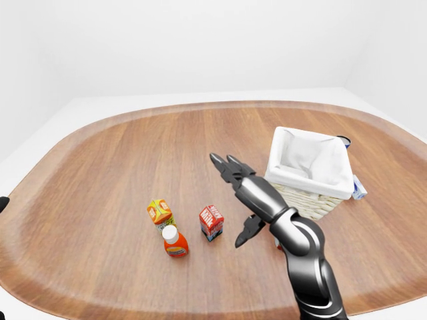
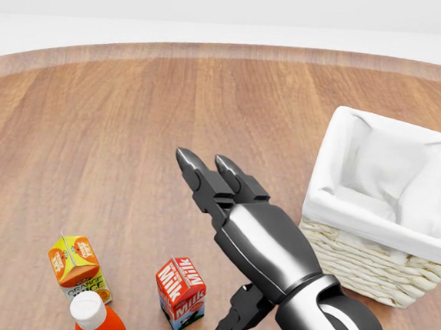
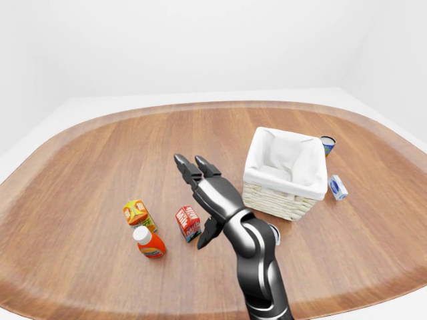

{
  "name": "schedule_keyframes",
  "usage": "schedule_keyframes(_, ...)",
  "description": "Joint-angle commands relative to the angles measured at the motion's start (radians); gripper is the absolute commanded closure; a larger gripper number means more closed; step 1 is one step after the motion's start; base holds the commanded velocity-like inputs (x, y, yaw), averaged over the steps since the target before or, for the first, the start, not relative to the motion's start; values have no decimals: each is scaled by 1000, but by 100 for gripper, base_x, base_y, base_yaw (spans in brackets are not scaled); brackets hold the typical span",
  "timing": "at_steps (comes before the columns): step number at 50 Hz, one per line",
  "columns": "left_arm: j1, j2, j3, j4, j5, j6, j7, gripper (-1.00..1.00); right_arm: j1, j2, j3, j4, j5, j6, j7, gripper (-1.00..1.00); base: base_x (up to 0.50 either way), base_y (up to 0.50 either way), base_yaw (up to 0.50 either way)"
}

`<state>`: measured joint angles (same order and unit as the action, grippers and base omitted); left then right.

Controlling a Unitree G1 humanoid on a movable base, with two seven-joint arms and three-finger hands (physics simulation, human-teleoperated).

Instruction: Pick the milk and place it in the basket.

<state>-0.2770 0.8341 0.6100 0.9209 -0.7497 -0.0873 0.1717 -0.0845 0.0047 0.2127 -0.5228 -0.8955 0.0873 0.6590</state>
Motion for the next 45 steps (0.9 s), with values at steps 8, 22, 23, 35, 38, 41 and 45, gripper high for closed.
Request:
schedule_keyframes(8,0,0,0,1,-1,0,-2,-100,-48,17,-9,107,-38,0,26,-100,0,0,0)
schedule_keyframes(22,0,0,-1,1,-2,0,-2,-100,-93,9,-31,214,-43,0,12,-100,0,0,0)
schedule_keyframes(23,0,0,-1,1,-1,0,-1,-100,-94,7,-28,228,-47,0,11,-100,0,0,0)
schedule_keyframes(35,0,0,0,0,-1,0,1,-100,-173,8,-51,319,-68,0,24,-100,0,0,0)
schedule_keyframes(38,0,0,0,0,0,0,1,-100,-180,10,-51,339,-70,0,20,-100,0,0,0)
schedule_keyframes(41,0,0,0,0,-1,0,1,-100,-190,12,-54,365,-68,0,12,-100,0,0,0)
schedule_keyframes(45,0,0,0,0,-1,0,0,-100,-198,16,-50,373,-74,0,15,-100,0,0,0)
